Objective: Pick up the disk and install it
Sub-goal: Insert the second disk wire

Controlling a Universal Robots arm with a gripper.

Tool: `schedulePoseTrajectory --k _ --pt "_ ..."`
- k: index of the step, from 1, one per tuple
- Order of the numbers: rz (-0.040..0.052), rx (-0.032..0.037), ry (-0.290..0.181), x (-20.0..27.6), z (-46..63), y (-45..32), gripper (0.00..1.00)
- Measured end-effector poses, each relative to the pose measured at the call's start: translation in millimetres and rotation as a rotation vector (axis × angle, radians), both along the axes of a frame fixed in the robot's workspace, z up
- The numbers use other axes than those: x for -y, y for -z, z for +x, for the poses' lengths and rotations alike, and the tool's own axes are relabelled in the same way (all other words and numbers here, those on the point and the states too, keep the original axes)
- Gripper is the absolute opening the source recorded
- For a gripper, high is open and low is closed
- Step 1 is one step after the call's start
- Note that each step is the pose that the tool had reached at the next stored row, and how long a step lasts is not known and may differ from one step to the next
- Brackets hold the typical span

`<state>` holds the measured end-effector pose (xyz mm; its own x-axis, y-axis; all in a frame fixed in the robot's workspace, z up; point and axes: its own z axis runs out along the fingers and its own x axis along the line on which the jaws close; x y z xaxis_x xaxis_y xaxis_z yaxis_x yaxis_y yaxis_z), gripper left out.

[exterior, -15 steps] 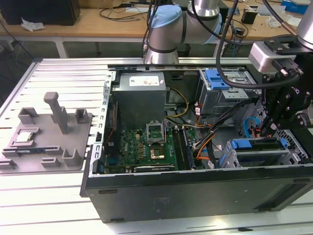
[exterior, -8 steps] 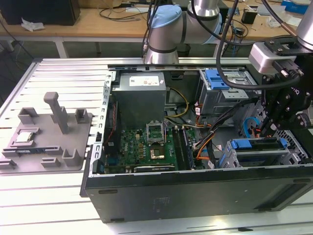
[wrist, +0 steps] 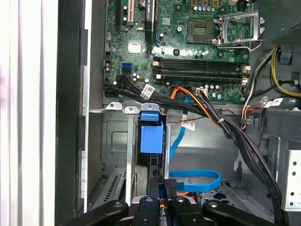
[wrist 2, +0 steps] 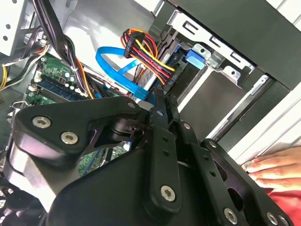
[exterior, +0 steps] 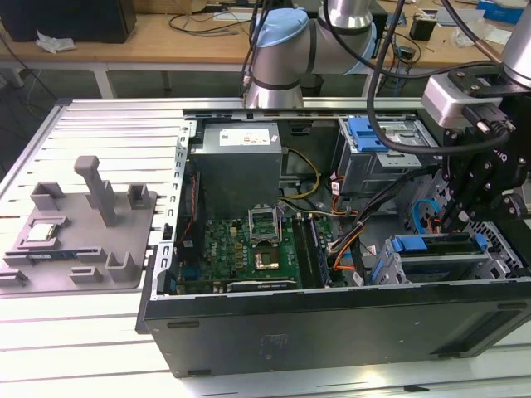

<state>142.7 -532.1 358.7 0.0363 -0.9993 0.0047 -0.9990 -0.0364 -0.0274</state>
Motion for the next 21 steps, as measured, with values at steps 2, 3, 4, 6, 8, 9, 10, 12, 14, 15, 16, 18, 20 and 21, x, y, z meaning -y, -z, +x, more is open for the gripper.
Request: schedulePoseTrajectory --k 2,3,4,6,8,9,10,12,14,15,16,18,20,21 --pt "0.0 0.0 -0.001 0.0 0.0 0.4 0.16" --pt "0.0 0.0 -0.002 0.1 0.0 0.5 0.16" --pt "-0.0001 0.0 -0.003 0.1 0.0 0.7 0.16" --pt "0.0 0.0 -0.004 0.1 0.0 1.2 0.16" --pt "0.0 -0.0001 -0.005 0.1 0.0 1.5 0.16" --pt "-0.0001 0.0 -0.006 0.1 0.0 1.8 0.16" --pt "0.0 0.0 -0.007 0.1 0.0 2.0 0.16" --pt "-0.0001 0.0 -0.008 0.1 -0.1 2.4 0.16" --pt "-0.0001 0.0 -0.01 0.1 -0.1 2.8 0.16" --pt "0.0 0.0 -0.01 0.1 -0.1 3.0 0.16" --pt "0.0 0.0 -0.011 0.1 -0.1 3.2 0.16" --pt "0.0 0.0 -0.012 0.1 -0.1 3.6 0.16" --pt "0.0 0.0 -0.013 0.1 -0.1 4.1 0.16" --pt "-0.0001 0.0 -0.014 0.1 -0.2 4.3 0.16"
